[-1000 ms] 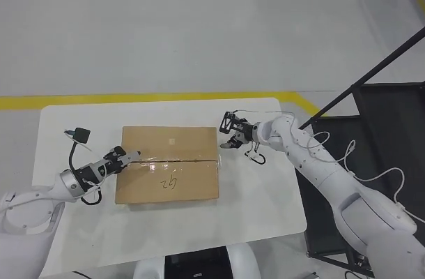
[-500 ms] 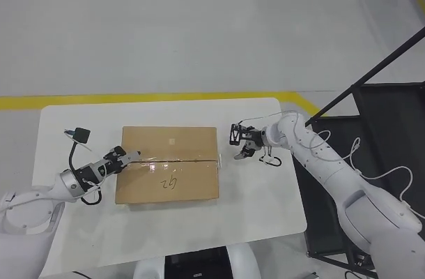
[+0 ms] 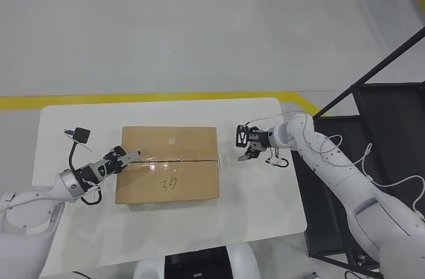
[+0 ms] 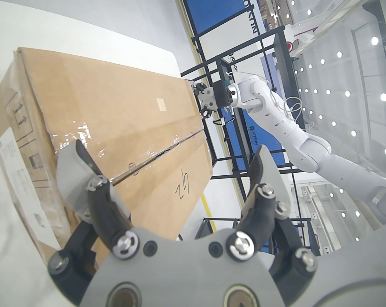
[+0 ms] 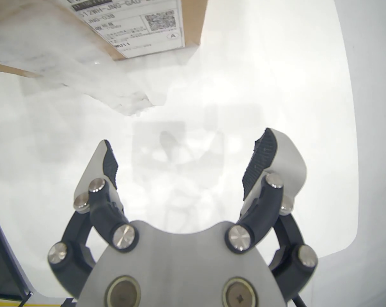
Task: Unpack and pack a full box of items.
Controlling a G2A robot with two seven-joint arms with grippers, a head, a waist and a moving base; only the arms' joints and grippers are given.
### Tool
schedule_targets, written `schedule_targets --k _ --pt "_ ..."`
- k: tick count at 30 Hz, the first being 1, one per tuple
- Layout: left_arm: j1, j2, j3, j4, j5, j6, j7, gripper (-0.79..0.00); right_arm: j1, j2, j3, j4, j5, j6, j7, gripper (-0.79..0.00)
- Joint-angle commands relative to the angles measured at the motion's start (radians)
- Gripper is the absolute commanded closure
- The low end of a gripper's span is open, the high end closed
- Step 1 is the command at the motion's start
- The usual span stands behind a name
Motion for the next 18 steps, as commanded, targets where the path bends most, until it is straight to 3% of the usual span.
schedule_targets --k 1,6,18 --pt "0.000 0.000 0.000 0.000 0.000 0.000 0.000 -0.785 0.000 -0.002 -0.024 -0.014 -0.037 -0.022 0.045 -0.785" --pt "0.000 0.000 0.000 0.000 0.000 0.000 0.000 -0.785 -0.005 -0.006 -0.043 -0.019 -0.038 -0.019 0.037 -0.785" --pt "0.015 -0.002 0.005 -0.019 0.027 0.023 0.041 -0.785 -0.057 -0.048 -0.083 -0.027 -0.021 0.163 0.005 -0.785"
